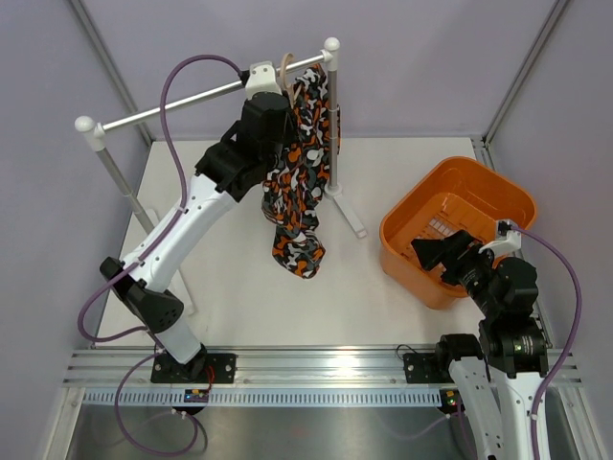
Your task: Remove the shorts from the hanger
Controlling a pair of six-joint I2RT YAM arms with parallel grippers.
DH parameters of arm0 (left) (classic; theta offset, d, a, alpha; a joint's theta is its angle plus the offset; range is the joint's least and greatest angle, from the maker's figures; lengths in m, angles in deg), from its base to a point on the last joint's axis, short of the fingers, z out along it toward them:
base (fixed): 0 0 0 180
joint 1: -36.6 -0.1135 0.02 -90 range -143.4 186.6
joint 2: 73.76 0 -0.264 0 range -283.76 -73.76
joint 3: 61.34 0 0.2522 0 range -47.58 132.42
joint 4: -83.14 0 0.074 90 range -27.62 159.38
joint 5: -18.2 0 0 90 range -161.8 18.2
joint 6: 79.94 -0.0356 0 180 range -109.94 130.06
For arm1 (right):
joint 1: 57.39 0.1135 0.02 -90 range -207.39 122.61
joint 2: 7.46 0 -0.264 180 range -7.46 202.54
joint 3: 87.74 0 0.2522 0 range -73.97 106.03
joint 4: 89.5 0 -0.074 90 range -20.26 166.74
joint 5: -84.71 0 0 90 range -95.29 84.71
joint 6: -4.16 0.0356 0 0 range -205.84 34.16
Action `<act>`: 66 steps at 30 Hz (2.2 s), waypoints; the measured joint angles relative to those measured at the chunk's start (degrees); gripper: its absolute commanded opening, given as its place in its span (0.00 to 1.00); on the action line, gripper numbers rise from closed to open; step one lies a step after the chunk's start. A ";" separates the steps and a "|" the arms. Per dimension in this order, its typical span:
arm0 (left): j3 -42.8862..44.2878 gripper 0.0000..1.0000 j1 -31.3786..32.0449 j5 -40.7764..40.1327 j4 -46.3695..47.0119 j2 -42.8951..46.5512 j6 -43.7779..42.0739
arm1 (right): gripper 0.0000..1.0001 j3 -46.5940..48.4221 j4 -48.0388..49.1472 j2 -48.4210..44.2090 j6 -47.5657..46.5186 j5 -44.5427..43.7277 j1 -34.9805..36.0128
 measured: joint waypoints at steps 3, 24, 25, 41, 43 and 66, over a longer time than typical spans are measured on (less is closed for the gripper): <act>1.18 0.47 -0.44 0.57 -0.11 -1.44 -1.95 | 0.99 0.00 0.24 0.07 -0.02 0.00 0.00; 4.24 0.03 -4.02 5.25 -1.33 -6.29 -7.41 | 0.99 -0.02 0.28 0.11 -0.02 -0.02 0.00; 4.24 0.00 -4.00 5.07 -1.44 -6.23 -8.11 | 0.99 -0.02 0.28 0.13 -0.02 -0.02 0.00; 5.05 0.00 -4.24 8.83 -3.30 -1.55 -17.99 | 0.99 -0.35 1.07 1.07 -0.83 0.04 0.00; 7.10 0.00 -4.37 10.14 -6.54 -1.60 -18.53 | 0.99 -0.35 1.05 1.29 -1.20 -0.02 0.00; -2.36 0.00 -4.59 17.86 -12.76 8.59 -18.29 | 0.99 -0.35 1.09 4.09 -5.16 1.22 0.00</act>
